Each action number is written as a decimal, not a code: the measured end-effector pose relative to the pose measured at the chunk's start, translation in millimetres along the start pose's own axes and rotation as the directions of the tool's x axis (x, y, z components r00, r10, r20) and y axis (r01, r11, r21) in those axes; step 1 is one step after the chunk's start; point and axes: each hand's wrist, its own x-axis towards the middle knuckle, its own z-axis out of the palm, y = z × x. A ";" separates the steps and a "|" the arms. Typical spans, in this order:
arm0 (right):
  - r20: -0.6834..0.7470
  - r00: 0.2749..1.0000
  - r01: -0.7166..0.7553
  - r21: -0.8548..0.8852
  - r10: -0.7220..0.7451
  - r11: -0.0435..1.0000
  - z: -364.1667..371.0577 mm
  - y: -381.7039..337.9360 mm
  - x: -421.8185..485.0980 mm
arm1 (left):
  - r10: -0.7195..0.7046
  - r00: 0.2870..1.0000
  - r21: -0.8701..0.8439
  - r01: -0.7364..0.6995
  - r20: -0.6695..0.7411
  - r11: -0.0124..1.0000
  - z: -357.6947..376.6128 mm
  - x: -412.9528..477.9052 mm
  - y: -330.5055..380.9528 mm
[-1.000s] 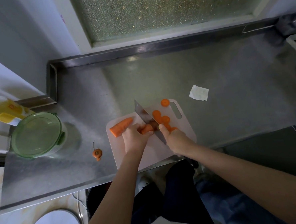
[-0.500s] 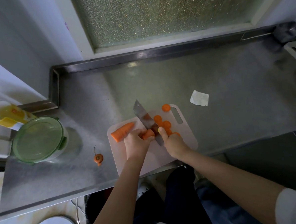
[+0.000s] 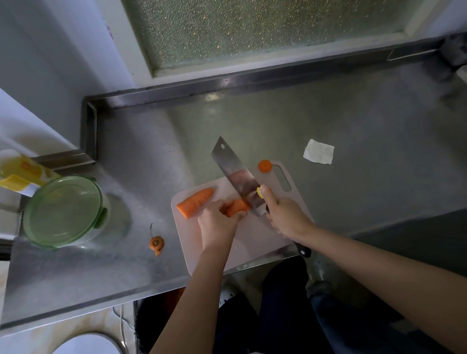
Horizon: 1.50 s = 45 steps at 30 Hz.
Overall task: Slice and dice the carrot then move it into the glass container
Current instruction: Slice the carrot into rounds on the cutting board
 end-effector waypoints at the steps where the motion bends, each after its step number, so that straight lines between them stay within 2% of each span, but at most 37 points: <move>1: 0.011 1.000 -0.002 -0.001 0.002 1.000 -1.0 -0.4 -0.3 | -0.006 1.000 0.003 0.006 0.000 1.000 0.4 0.5 -0.6; 12: 0.055 0.998 -0.021 -0.074 0.025 0.997 -2.0 -8.0 -8.2 | 0.023 0.999 0.050 -0.022 -0.022 0.999 1.2 2.8 -3.9; 20: 0.010 1.000 -0.020 -0.221 0.022 0.975 -7.7 -8.2 -30.2 | 0.026 1.000 0.029 -0.026 -0.015 0.999 3.7 0.6 -4.4; 24: 0.039 0.999 0.009 -0.306 0.003 0.952 -4.6 -20.8 -28.2 | 0.009 0.999 0.005 -0.009 -0.032 1.000 4.7 0.9 -5.4; 29: 0.102 0.993 -0.040 -0.218 0.064 0.975 -3.0 -35.2 -29.2 | 0.019 0.999 0.015 -0.018 -0.029 1.000 5.3 2.7 -6.3; 32: 0.029 0.993 -0.106 -0.144 0.111 0.984 6.2 -33.9 -18.0 | 0.058 0.998 0.026 -0.057 -0.036 0.998 4.7 1.7 -6.7; 34: 0.063 0.997 -0.035 -0.273 0.054 0.962 12.2 -29.6 -13.2 | 0.070 0.997 0.034 -0.069 -0.040 0.997 5.2 2.5 -8.1; 35: 0.069 0.996 -0.029 -0.282 0.051 0.959 14.6 -29.1 -12.3 | 0.070 0.997 0.032 -0.068 -0.042 0.997 5.6 2.5 -8.4; 40: 0.053 0.992 -0.110 -0.132 0.118 0.985 13.4 -33.7 -8.8 | 0.110 0.993 0.074 -0.107 -0.042 0.992 6.9 1.2 -8.7; 45: 0.044 0.988 -0.139 -0.192 0.150 0.971 7.9 -35.8 -6.5 | 0.091 0.996 0.096 -0.089 -0.014 0.991 8.5 2.3 -11.8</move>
